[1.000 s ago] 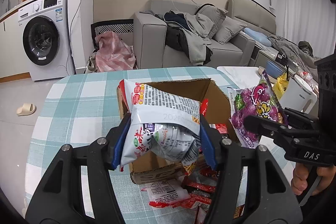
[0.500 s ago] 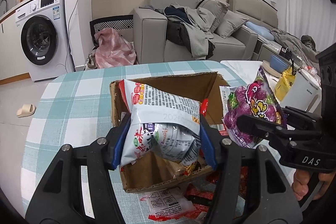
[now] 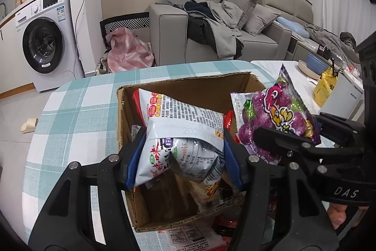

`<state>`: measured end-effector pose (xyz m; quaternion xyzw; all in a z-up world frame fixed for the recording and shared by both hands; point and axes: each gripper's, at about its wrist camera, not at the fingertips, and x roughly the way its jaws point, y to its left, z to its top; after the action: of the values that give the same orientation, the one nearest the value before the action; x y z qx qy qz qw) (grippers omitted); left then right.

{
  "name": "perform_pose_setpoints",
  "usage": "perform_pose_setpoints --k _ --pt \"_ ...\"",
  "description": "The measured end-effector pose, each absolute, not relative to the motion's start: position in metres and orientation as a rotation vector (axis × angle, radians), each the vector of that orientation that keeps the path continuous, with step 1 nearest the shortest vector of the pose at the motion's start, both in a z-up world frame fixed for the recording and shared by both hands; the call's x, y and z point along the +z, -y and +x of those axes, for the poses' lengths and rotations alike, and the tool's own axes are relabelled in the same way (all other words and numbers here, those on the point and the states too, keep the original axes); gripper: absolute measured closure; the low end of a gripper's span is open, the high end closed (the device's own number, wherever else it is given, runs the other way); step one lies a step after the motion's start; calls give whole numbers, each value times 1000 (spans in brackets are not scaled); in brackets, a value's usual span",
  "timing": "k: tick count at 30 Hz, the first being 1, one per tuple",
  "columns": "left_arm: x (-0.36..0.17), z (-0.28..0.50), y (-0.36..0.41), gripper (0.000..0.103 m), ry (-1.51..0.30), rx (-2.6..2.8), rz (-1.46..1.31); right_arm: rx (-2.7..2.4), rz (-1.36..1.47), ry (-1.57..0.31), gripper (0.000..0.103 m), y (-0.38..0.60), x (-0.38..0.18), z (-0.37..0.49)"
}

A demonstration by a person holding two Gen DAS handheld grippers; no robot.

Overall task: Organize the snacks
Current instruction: 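Open both grippers to drop the noodle bag and purple bag into the box, then move the left gripper to the white-red noodle bag while the right approaches the red cone-snack bag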

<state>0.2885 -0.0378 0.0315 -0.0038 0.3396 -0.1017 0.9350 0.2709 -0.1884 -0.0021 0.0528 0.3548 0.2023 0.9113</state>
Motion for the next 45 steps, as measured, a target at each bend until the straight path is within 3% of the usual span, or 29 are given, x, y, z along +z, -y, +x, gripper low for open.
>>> perform_pose_setpoints --k 14,17,19,21,23,25,45 --pt "26 293 37 42 -722 -191 -14 424 102 -703 47 189 -4 271" --pt "28 292 35 35 -724 -202 -28 388 96 -653 36 196 2 265" --pt "31 288 36 21 -719 -190 -21 367 103 -637 29 203 6 260" --pt "35 282 34 10 -703 -207 -37 324 93 -619 13 211 9 253" --pt "40 273 31 2 -694 -217 -64 322 103 -630 7 221 12 248" --pt "44 264 27 1 -685 -203 -79 312 91 -653 0 228 13 241" --pt "51 137 -17 1 -678 -86 -86 366 57 -693 0 249 5 152"
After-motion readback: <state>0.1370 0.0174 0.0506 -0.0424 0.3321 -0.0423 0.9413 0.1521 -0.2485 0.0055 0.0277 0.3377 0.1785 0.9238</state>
